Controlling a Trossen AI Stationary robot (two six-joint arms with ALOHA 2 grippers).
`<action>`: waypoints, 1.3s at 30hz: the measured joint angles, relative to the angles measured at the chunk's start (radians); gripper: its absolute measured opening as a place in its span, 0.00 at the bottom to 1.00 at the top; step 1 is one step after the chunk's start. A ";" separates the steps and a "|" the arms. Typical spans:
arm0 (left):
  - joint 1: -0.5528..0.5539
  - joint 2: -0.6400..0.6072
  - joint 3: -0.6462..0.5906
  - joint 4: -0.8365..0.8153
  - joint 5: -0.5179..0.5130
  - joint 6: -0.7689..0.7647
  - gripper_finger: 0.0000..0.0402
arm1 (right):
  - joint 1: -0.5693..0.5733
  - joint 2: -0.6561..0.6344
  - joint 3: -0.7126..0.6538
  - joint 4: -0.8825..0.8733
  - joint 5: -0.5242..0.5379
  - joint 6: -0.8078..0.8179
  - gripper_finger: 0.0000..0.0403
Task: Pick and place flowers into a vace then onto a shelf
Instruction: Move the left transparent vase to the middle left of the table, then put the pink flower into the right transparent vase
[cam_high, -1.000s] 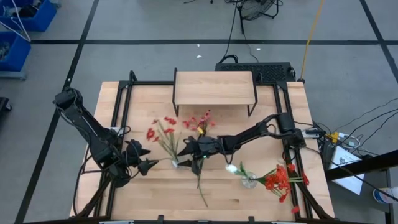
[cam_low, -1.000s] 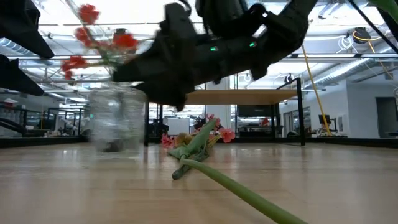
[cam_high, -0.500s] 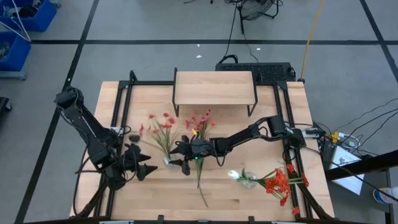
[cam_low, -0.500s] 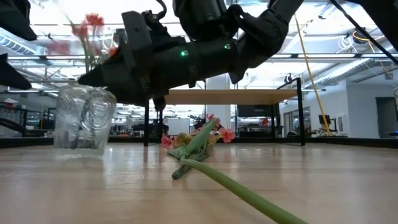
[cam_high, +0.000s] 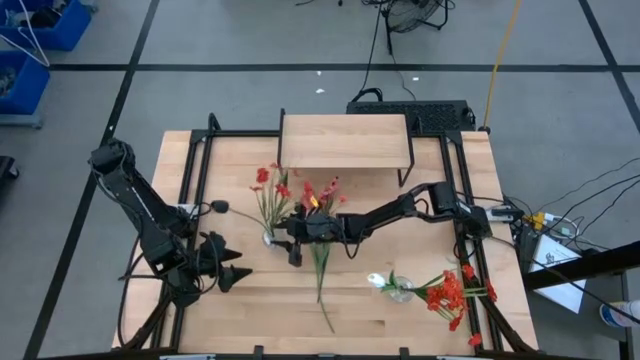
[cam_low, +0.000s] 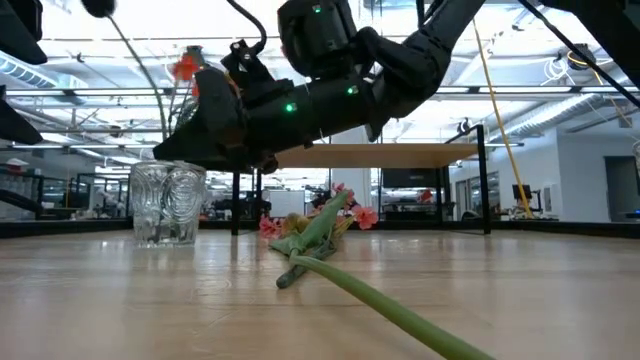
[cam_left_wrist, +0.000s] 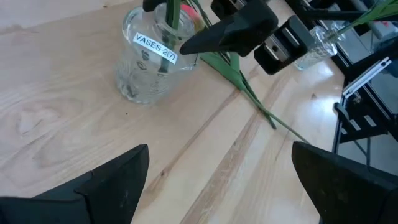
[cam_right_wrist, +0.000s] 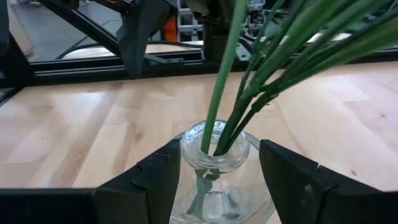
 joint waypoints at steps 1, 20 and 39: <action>0.000 0.000 0.000 0.000 0.000 0.000 0.99 | 0.003 0.000 0.000 0.013 0.009 -0.002 0.52; 0.000 0.000 0.000 -0.006 0.008 0.027 0.99 | 0.021 -0.004 -0.002 0.065 0.073 0.044 0.64; 0.000 0.000 0.000 0.002 0.008 0.048 0.99 | 0.095 -0.123 -0.001 -0.146 0.286 0.023 0.79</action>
